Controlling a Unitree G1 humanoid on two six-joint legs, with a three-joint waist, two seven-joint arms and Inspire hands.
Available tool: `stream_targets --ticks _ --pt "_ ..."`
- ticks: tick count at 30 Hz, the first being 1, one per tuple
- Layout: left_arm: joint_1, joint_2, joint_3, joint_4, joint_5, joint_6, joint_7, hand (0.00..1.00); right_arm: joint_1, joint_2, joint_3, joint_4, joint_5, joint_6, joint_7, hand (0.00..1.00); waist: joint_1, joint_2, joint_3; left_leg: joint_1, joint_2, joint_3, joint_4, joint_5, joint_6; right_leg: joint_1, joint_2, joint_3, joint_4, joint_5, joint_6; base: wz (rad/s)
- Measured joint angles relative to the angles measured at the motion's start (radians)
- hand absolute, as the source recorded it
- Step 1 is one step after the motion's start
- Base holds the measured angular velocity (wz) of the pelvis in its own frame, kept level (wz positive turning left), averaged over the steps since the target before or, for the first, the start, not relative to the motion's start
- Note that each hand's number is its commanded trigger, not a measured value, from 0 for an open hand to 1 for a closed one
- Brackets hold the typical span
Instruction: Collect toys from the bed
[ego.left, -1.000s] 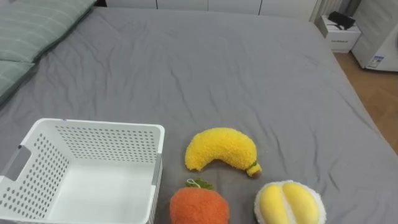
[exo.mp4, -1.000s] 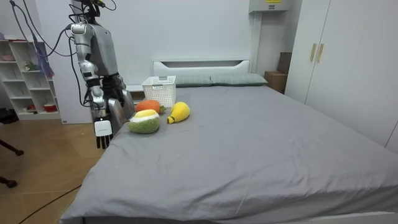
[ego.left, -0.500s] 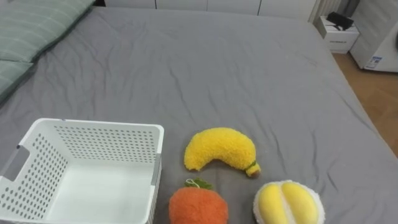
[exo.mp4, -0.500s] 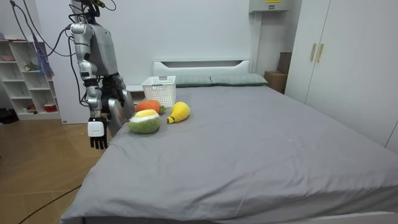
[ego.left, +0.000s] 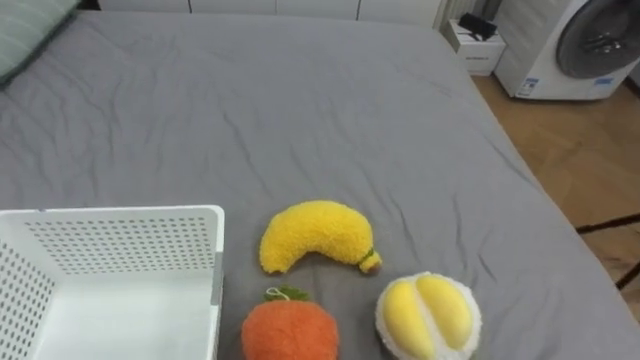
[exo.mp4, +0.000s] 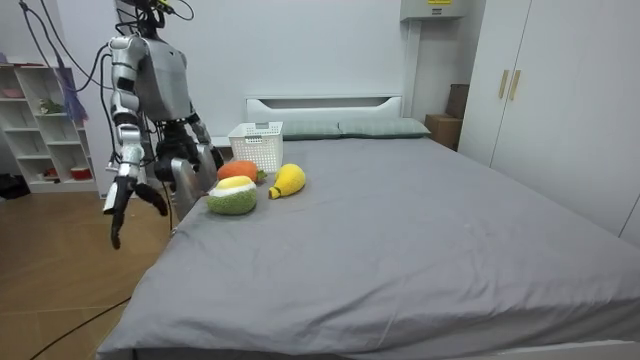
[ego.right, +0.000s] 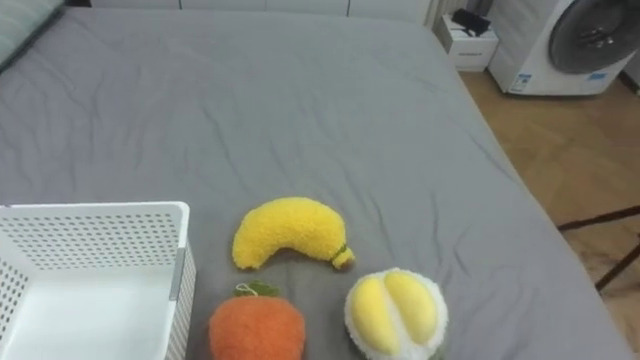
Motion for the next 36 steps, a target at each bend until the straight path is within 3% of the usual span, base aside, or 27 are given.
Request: stream_targets --ticks 1,3,4,7,9,13,19,24,27,36 --pt "-0.001 0.0 -0.008 0.004 -0.002 -0.003 0.004 0.0 -0.008 0.001 0.007 -0.102 -0.02 -0.007 -0.025 0.0 0.006 -0.005 -0.002 -0.007 0.001 0.006 0.002 0.0 0.0 -0.013 0.001 0.003 0.008 0.0 0.0 -0.15" --pt "-0.001 0.0 -0.026 0.004 -0.009 -0.015 0.004 0.0 -0.008 0.002 0.028 -0.286 -0.033 -0.021 -0.055 0.0 0.011 -0.003 0.0022 -0.015 0.003 0.018 0.005 0.0 0.0 -0.023 0.001 0.002 0.011 0.002 0.0 -0.08" --pt "0.001 0.0 -0.036 0.004 -0.019 -0.026 0.004 0.0 -0.007 0.002 0.037 -0.393 -0.035 -0.036 -0.068 0.0 0.014 0.005 -0.0018 -0.024 0.006 0.02 0.006 0.0 0.0 -0.03 0.004 0.003 0.011 0.006 0.001 0.0" --pt "0.008 -0.002 -0.064 0.004 -0.019 -0.039 0.004 0.0 -0.012 0.004 0.086 -0.596 -0.08 -0.06 -0.085 0.0 0.027 0.009 0.0 -0.025 0.01 0.025 0.001 0.001 -0.003 -0.035 0.006 -0.003 0.011 0.008 -0.001 -0.03" --pt "0.011 -0.009 -0.085 0.001 -0.018 -0.048 0.004 0.0 -0.027 0.004 0.138 -0.703 -0.118 -0.105 -0.059 0.0 0.03 0.016 0.0026 -0.026 0.012 0.021 0.001 0.002 -0.004 -0.035 0.007 -0.011 0.011 0.008 -0.002 0.05" --pt "0.025 -0.016 -0.098 -0.025 -0.017 -0.05 0.004 0.0 -0.04 0.006 0.202 -0.71 -0.135 -0.106 0.0 0.0 0.05 0.015 -0.0023 -0.028 0.012 0.009 0.002 0.002 -0.005 -0.026 0.005 -0.024 0.012 0.008 -0.002 0.07" --pt "0.052 -0.031 -0.129 -0.03 -0.016 -0.044 0.005 0.0 -0.034 0.024 0.345 -0.674 -0.18 -0.092 0.133 0.0 0.073 0.038 -0.0035 -0.02 0.011 0.003 0.003 0.002 -0.005 -0.009 0.003 -0.028 0.011 0.008 -0.002 0.02" --pt "0.054 -0.042 -0.137 -0.03 -0.012 -0.043 0.004 0.0 -0.033 0.025 0.455 -0.604 -0.359 -0.077 0.261 0.0 0.102 0.031 -0.0037 -0.025 0.01 -0.016 0.009 0.003 -0.006 -0.001 -0.005 -0.052 0.009 0.008 -0.001 0.11" --pt "0.053 -0.047 -0.15 -0.031 -0.013 -0.036 0.004 0.0 -0.044 0.026 0.479 -0.517 -0.488 -0.076 0.317 0.0 0.114 0.025 -0.0034 -0.037 0.006 -0.033 0.02 0.003 -0.006 0.002 -0.01 -0.07 0.003 0.007 -0.001 0.18" --pt "0.031 -0.048 -0.165 -0.031 -0.019 -0.021 -0.009 0.0 -0.073 0.026 0.539 -0.334 -0.639 -0.053 0.435 0.0 0.147 0.017 -0.0017 -0.04 0.002 -0.053 0.023 0.003 -0.005 0.008 -0.013 -0.091 -0.006 0.008 -0.002 0.06"
